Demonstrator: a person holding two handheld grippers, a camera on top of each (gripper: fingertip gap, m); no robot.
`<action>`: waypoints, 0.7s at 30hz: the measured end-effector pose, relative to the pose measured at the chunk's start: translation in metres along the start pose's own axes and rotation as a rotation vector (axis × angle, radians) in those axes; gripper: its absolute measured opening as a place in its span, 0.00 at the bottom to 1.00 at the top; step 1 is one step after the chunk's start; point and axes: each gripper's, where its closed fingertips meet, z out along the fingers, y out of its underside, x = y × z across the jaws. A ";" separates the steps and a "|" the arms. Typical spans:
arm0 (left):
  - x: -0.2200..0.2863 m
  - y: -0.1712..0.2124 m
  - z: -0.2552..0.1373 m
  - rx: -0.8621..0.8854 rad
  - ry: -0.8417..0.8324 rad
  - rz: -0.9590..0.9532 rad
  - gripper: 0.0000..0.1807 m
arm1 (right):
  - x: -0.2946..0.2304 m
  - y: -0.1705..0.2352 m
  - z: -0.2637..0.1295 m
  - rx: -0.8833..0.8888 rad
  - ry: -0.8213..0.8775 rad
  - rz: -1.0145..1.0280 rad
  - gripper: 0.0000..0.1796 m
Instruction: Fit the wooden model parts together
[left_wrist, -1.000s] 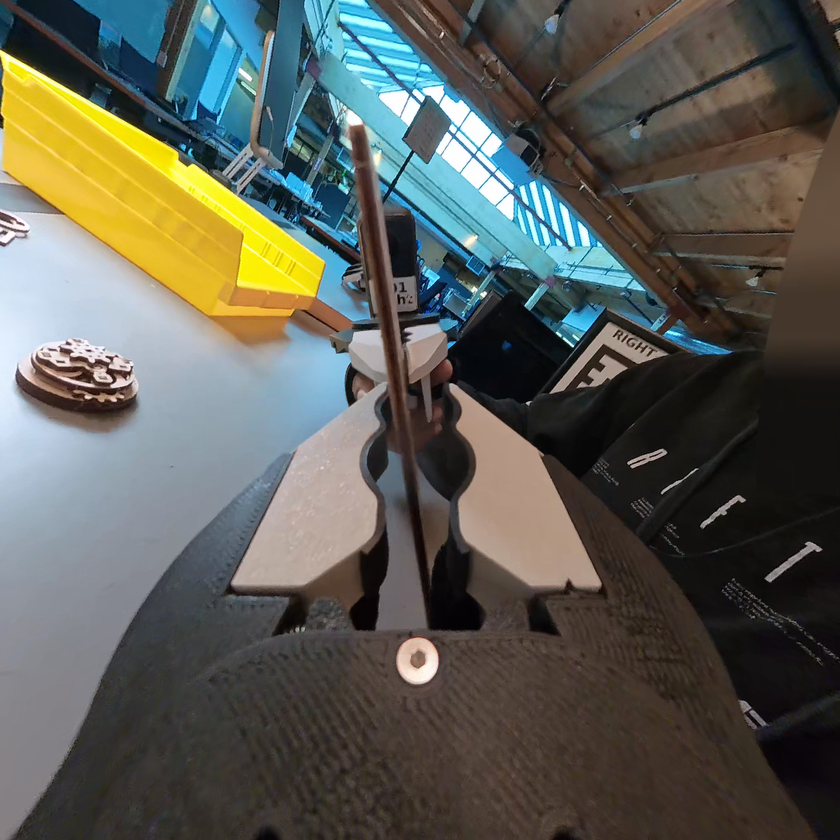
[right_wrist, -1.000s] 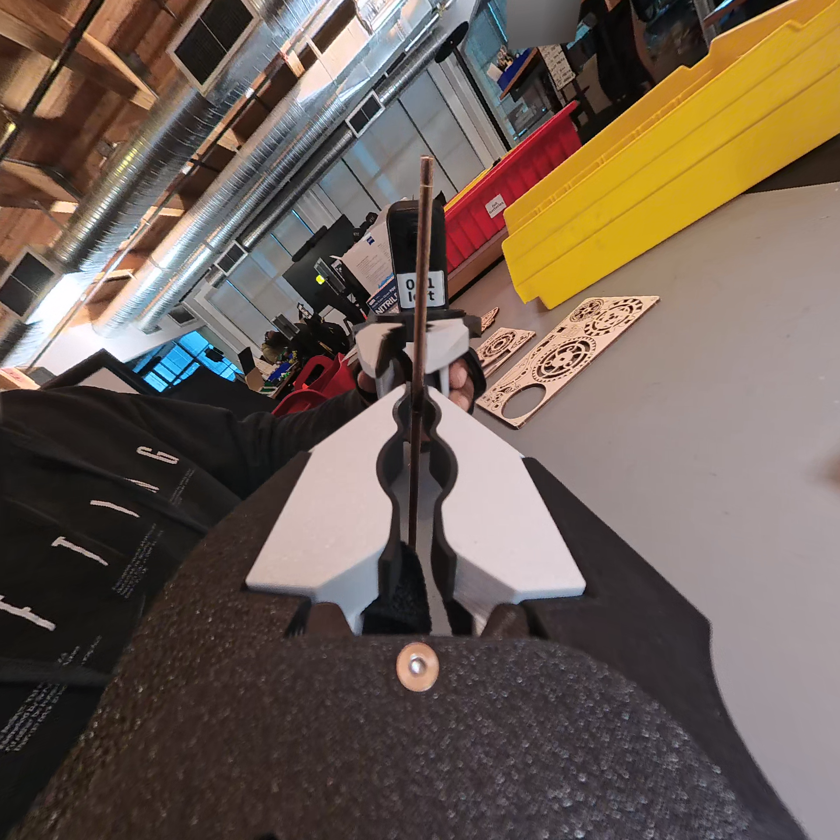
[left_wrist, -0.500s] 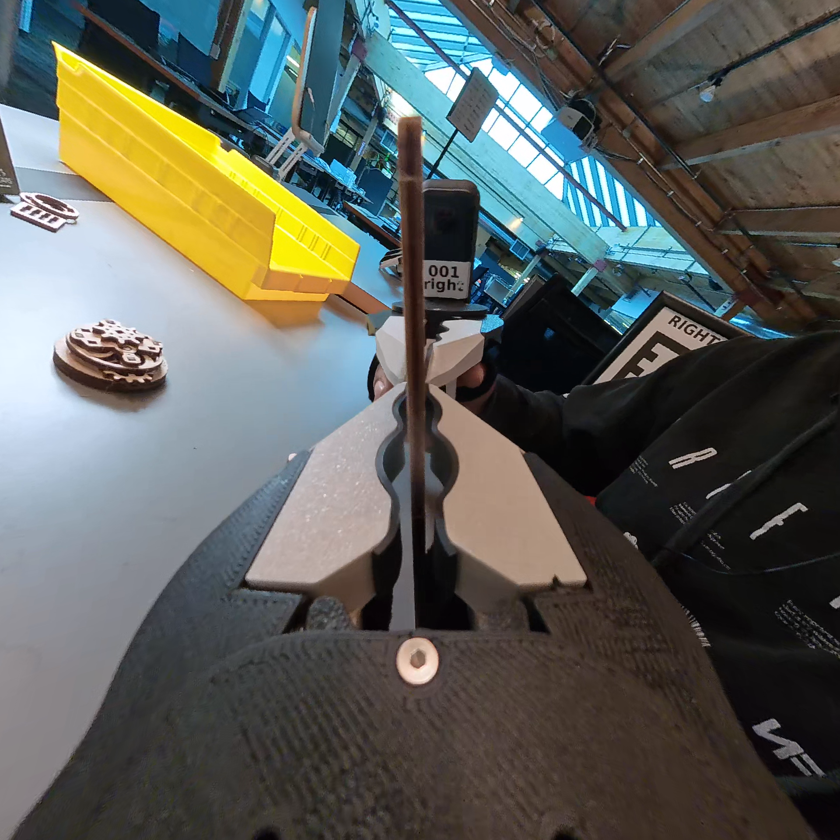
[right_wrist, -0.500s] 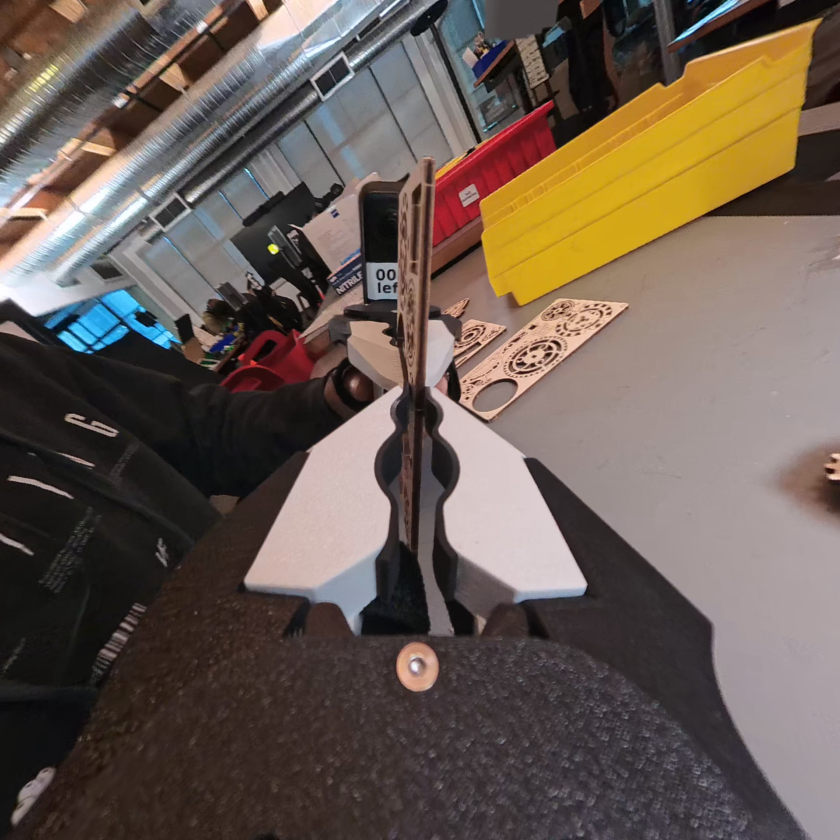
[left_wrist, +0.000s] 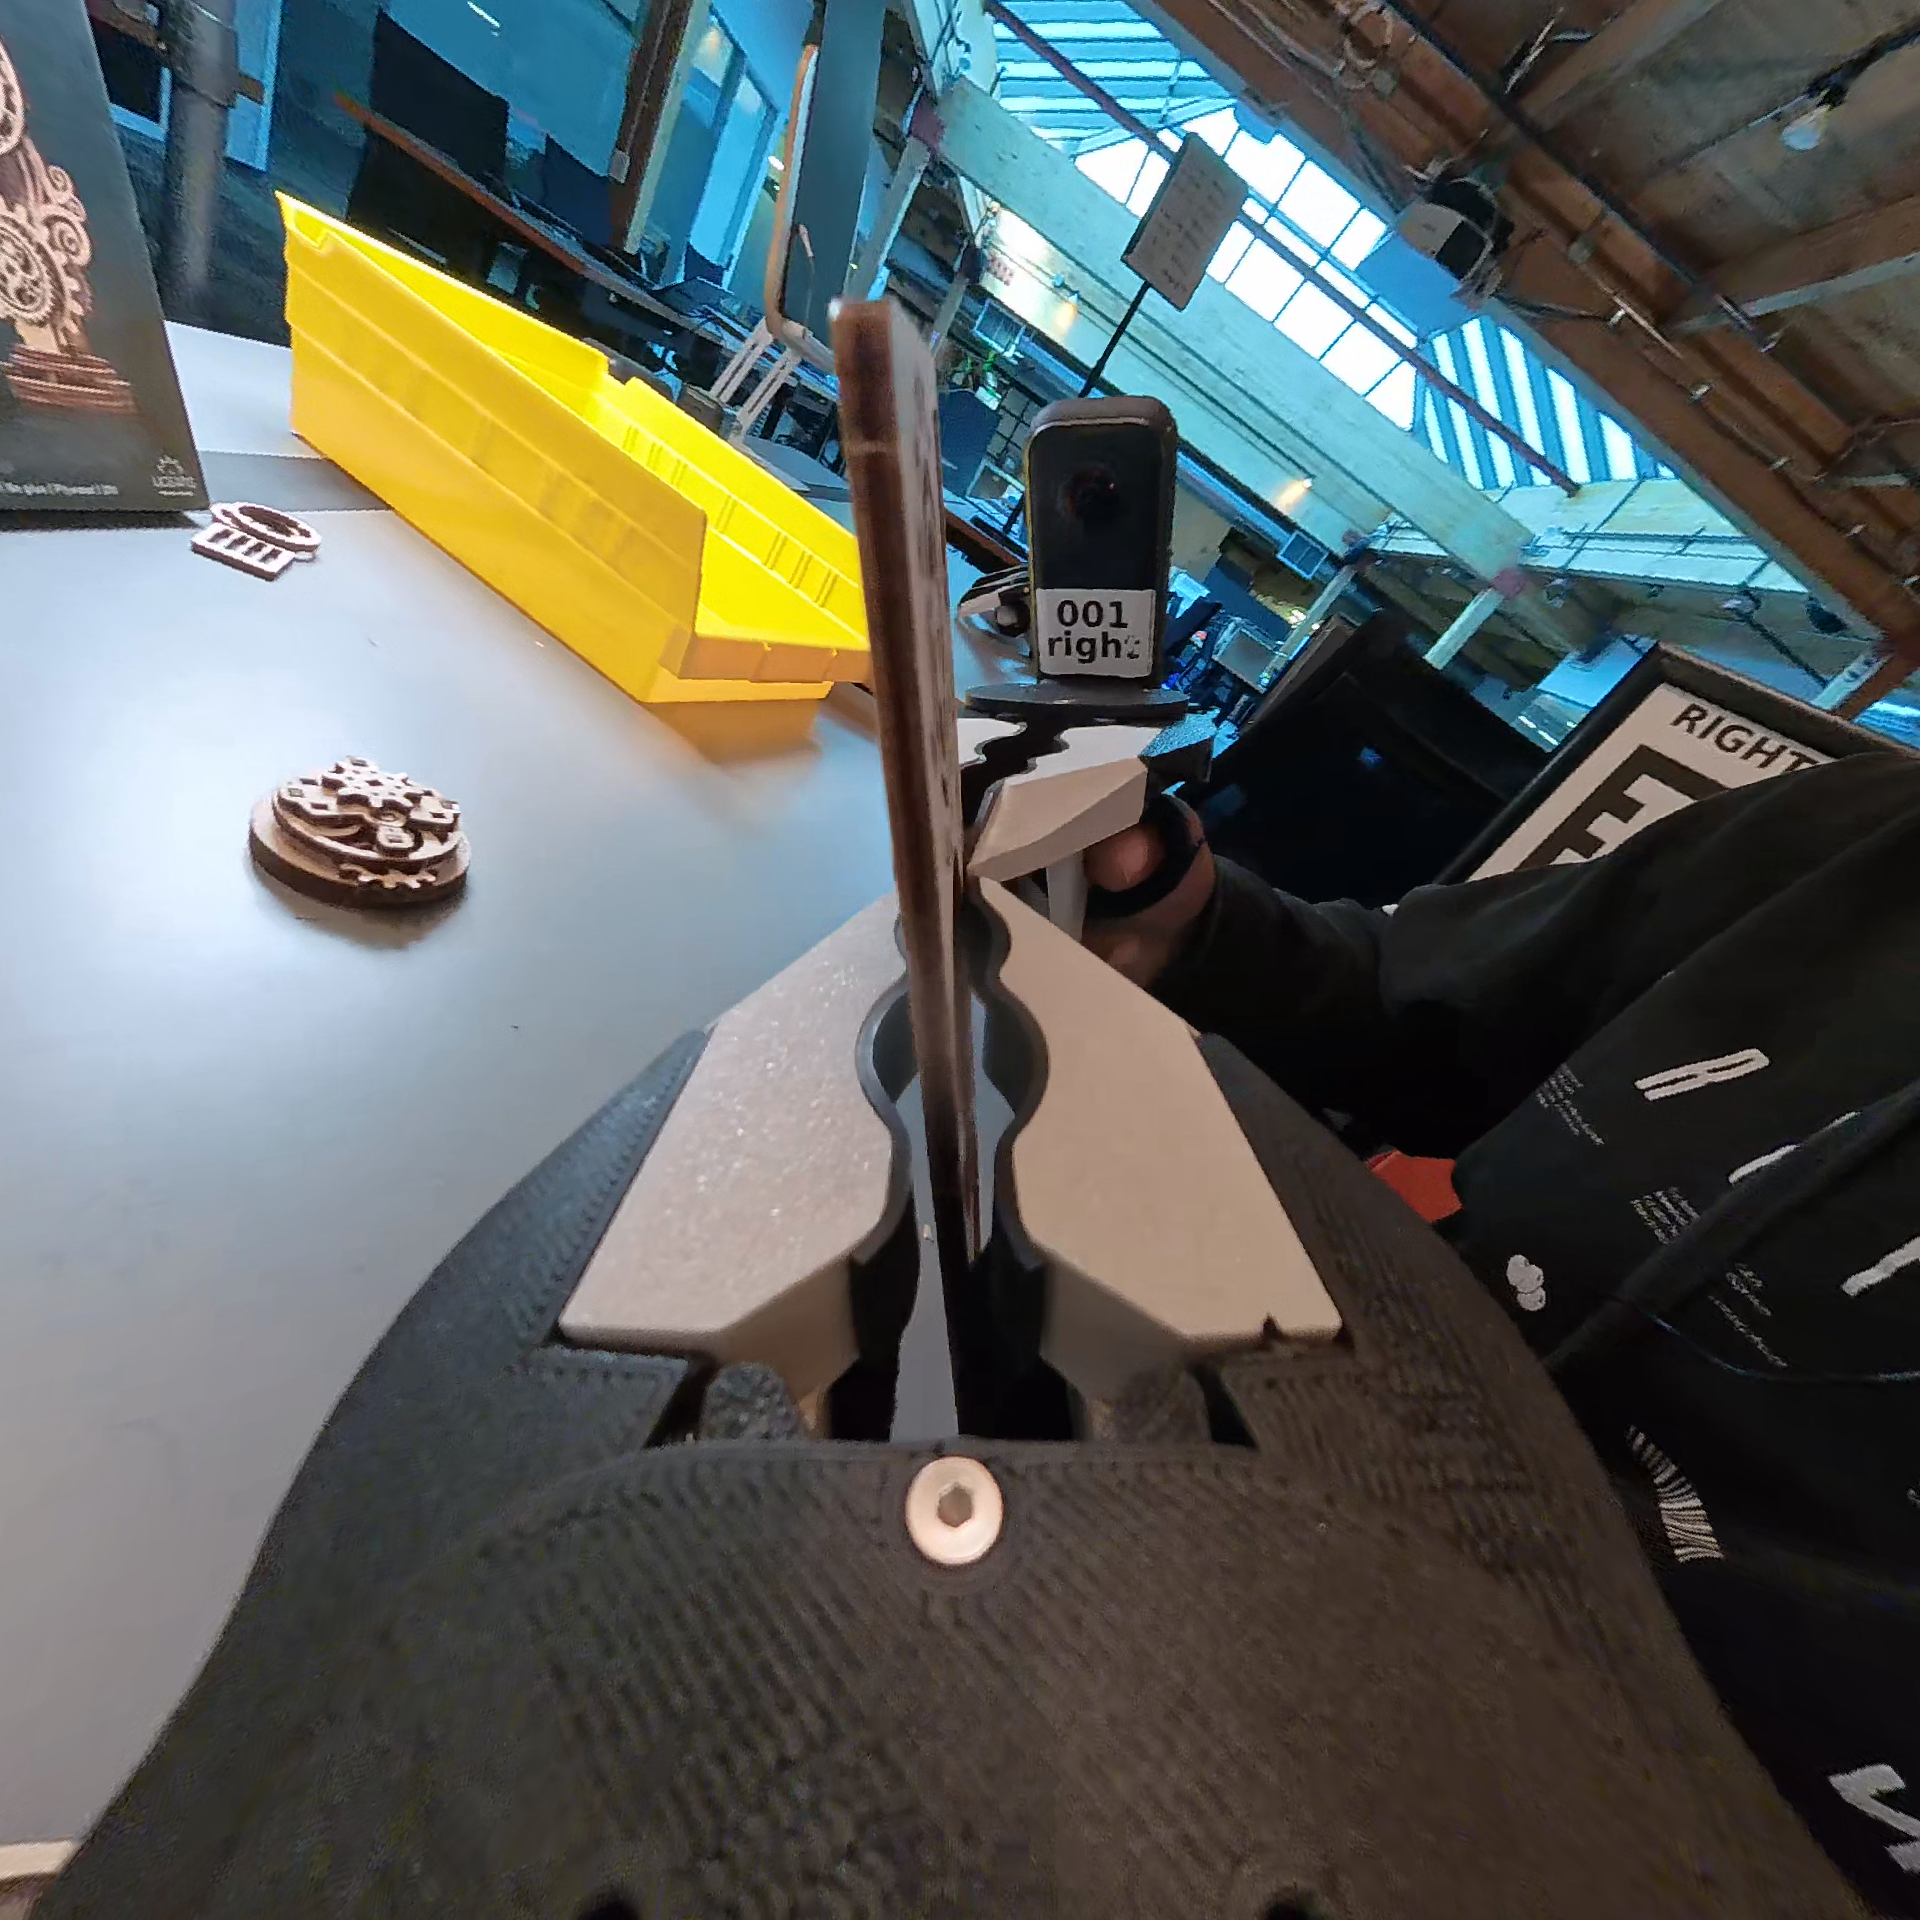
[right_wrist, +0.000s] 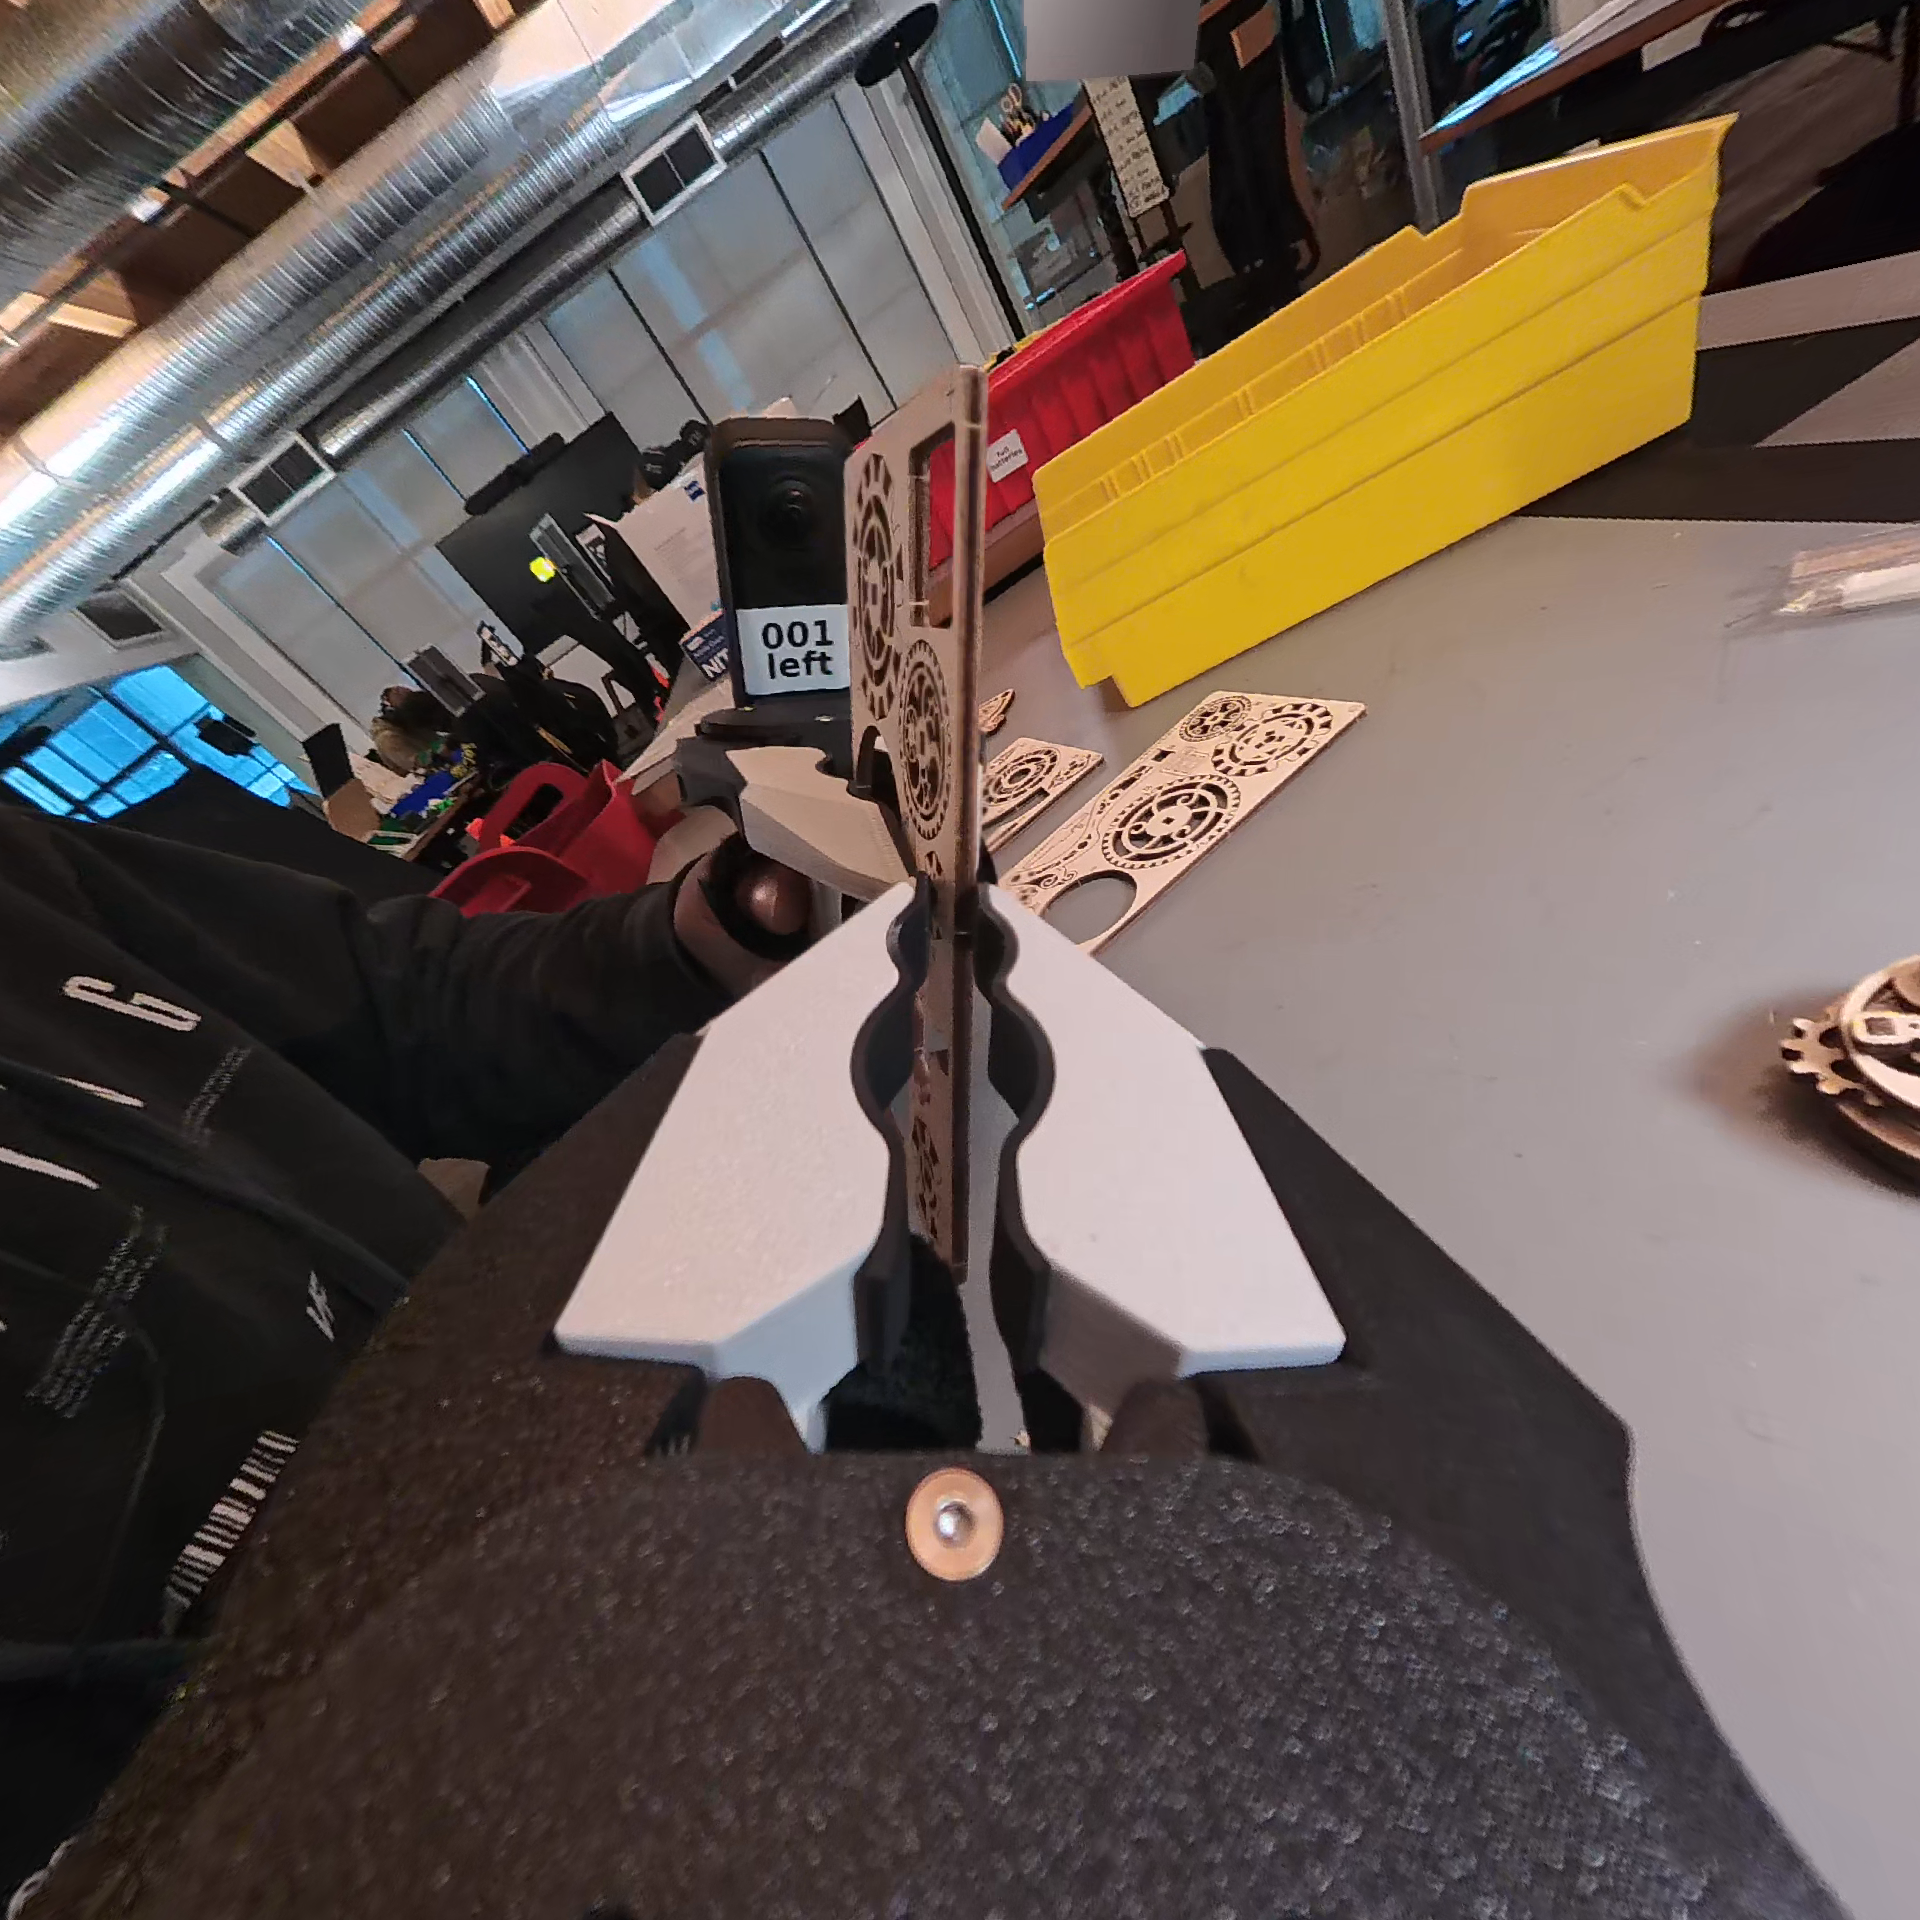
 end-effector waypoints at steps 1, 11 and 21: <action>-0.001 0.001 0.000 -0.001 -0.005 -0.001 0.01 | 0.001 0.000 0.000 -0.002 0.013 -0.007 0.02; -0.016 0.017 0.004 -0.032 -0.065 -0.078 0.02 | 0.018 0.016 -0.002 -0.066 0.115 0.020 0.03; -0.017 0.015 0.011 0.019 0.025 -0.257 0.01 | 0.020 0.015 -0.008 -0.041 0.060 0.150 0.03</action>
